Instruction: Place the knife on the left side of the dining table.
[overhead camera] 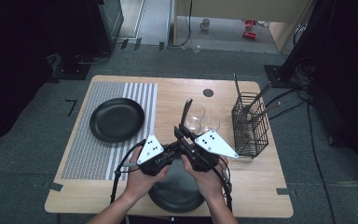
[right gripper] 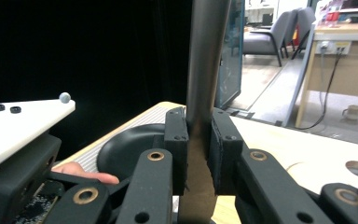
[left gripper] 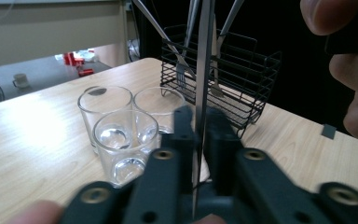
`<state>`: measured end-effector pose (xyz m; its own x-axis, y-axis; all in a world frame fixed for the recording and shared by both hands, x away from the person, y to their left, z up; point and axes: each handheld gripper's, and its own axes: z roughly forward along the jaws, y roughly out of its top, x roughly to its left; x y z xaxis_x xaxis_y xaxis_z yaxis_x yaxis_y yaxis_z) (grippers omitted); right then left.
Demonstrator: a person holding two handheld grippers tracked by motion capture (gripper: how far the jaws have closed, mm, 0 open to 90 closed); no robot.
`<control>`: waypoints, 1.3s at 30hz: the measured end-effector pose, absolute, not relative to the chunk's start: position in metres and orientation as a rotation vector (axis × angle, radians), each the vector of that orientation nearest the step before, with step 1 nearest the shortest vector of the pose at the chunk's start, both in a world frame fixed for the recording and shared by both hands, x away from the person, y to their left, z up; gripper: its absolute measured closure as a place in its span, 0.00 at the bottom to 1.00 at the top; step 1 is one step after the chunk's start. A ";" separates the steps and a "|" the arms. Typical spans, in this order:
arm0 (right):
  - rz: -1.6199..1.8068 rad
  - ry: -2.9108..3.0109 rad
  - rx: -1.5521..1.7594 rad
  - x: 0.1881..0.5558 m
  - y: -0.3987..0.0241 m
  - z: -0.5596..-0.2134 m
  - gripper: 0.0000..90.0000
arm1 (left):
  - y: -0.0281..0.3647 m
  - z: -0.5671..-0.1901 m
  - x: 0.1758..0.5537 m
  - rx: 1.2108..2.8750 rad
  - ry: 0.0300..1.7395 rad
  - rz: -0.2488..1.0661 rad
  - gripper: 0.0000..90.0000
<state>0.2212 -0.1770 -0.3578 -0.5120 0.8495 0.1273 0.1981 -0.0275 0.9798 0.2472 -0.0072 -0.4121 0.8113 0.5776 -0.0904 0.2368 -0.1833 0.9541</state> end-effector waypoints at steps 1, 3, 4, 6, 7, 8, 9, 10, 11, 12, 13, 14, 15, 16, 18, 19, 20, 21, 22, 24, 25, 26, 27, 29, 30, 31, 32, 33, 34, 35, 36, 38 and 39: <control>1.585 1.716 1.099 0.221 -0.177 -0.358 0.89 | -0.006 -0.412 0.248 1.762 0.640 0.336 0.85; 1.586 1.703 1.103 0.222 -0.178 -0.357 0.89 | -0.004 -0.412 0.248 1.755 0.659 0.339 0.74; 1.586 1.699 1.102 0.222 -0.178 -0.357 0.89 | -0.003 -0.413 0.247 1.755 0.659 0.346 0.70; 1.583 1.689 1.106 0.223 -0.179 -0.356 0.89 | -0.003 -0.413 0.245 1.757 0.657 0.345 0.62; 1.578 1.684 1.104 0.223 -0.180 -0.356 0.89 | -0.002 -0.414 0.245 1.760 0.651 0.336 0.60; 1.575 1.679 1.104 0.224 -0.180 -0.356 0.89 | -0.002 -0.414 0.244 1.759 0.645 0.327 0.59; 1.573 1.677 1.106 0.224 -0.181 -0.355 0.89 | -0.001 -0.414 0.244 1.760 0.643 0.320 0.57; 1.570 1.673 1.110 0.224 -0.182 -0.355 0.89 | 0.000 -0.414 0.243 1.759 0.641 0.316 0.55; 1.565 1.671 1.107 0.224 -0.182 -0.355 0.89 | 0.001 -0.414 0.243 1.756 0.637 0.310 0.54; 1.560 1.670 1.107 0.224 -0.183 -0.355 0.89 | 0.003 -0.414 0.243 1.750 0.637 0.306 0.54; 1.559 1.669 1.109 0.225 -0.184 -0.355 0.89 | 0.004 -0.414 0.243 1.749 0.636 0.309 0.53; 1.558 1.668 1.113 0.225 -0.185 -0.356 0.89 | 0.006 -0.413 0.243 1.745 0.635 0.305 0.53; 1.555 1.667 1.114 0.225 -0.186 -0.356 0.89 | 0.008 -0.412 0.243 1.739 0.636 0.305 0.52; 1.553 1.666 1.114 0.225 -0.187 -0.356 0.89 | 0.010 -0.411 0.243 1.737 0.639 0.312 0.52; 1.548 1.668 1.118 0.225 -0.188 -0.357 0.89 | 0.014 -0.409 0.244 1.735 0.644 0.316 0.52; 1.545 1.668 1.116 0.225 -0.189 -0.358 0.89 | 0.015 -0.408 0.245 1.733 0.650 0.316 0.52; 1.544 1.668 1.116 0.225 -0.189 -0.358 0.89 | 0.017 -0.407 0.245 1.729 0.653 0.317 0.52; 1.542 1.668 1.120 0.225 -0.190 -0.359 0.89 | 0.019 -0.406 0.246 1.731 0.652 0.320 0.52; 1.541 1.667 1.121 0.225 -0.190 -0.360 0.89 | 0.020 -0.405 0.246 1.726 0.655 0.320 0.52; 1.539 1.668 1.124 0.225 -0.191 -0.361 0.89 | 0.024 -0.402 0.246 1.719 0.655 0.323 0.52; 1.538 1.668 1.119 0.225 -0.191 -0.361 0.89 | 0.026 -0.400 0.247 1.714 0.653 0.325 0.52; 1.537 1.670 1.128 0.225 -0.191 -0.362 0.89 | 0.027 -0.398 0.247 1.711 0.651 0.328 0.53; 1.535 1.673 1.130 0.225 -0.191 -0.362 0.89 | 0.029 -0.396 0.247 1.704 0.649 0.327 0.53; 1.534 1.678 1.131 0.225 -0.191 -0.363 0.89 | 0.031 -0.392 0.247 1.693 0.644 0.333 0.53; 1.532 1.679 1.130 0.225 -0.191 -0.364 0.89 | 0.032 -0.389 0.247 1.689 0.642 0.336 0.53; 1.532 1.680 1.134 0.224 -0.191 -0.364 0.89 | 0.033 -0.387 0.247 1.684 0.640 0.337 0.52; 1.533 1.682 1.135 0.224 -0.191 -0.365 0.89 | 0.034 -0.384 0.247 1.678 0.639 0.340 0.52; 1.534 1.682 1.135 0.224 -0.191 -0.366 0.89 | 0.035 -0.382 0.247 1.674 0.637 0.339 0.52; 1.534 1.684 1.134 0.224 -0.191 -0.367 0.89 | 0.035 -0.379 0.247 1.667 0.635 0.341 0.52; 1.534 1.687 1.134 0.224 -0.190 -0.368 0.89 | 0.036 -0.376 0.247 1.662 0.635 0.341 0.52; 1.534 1.690 1.137 0.224 -0.190 -0.369 0.89 | 0.037 -0.374 0.248 1.656 0.634 0.341 0.52; 1.530 1.698 1.136 0.223 -0.189 -0.371 0.89 | 0.037 -0.369 0.248 1.650 0.630 0.343 0.52; 1.531 1.702 1.136 0.223 -0.188 -0.372 0.89 | 0.037 -0.367 0.248 1.651 0.628 0.346 0.52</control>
<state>0.2234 -0.1878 -0.3719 -0.4710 0.8740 0.1196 0.2116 -0.0197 0.9772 0.2483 0.0372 -0.3667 0.8051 0.5802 -0.1236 0.2057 -0.0777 0.9755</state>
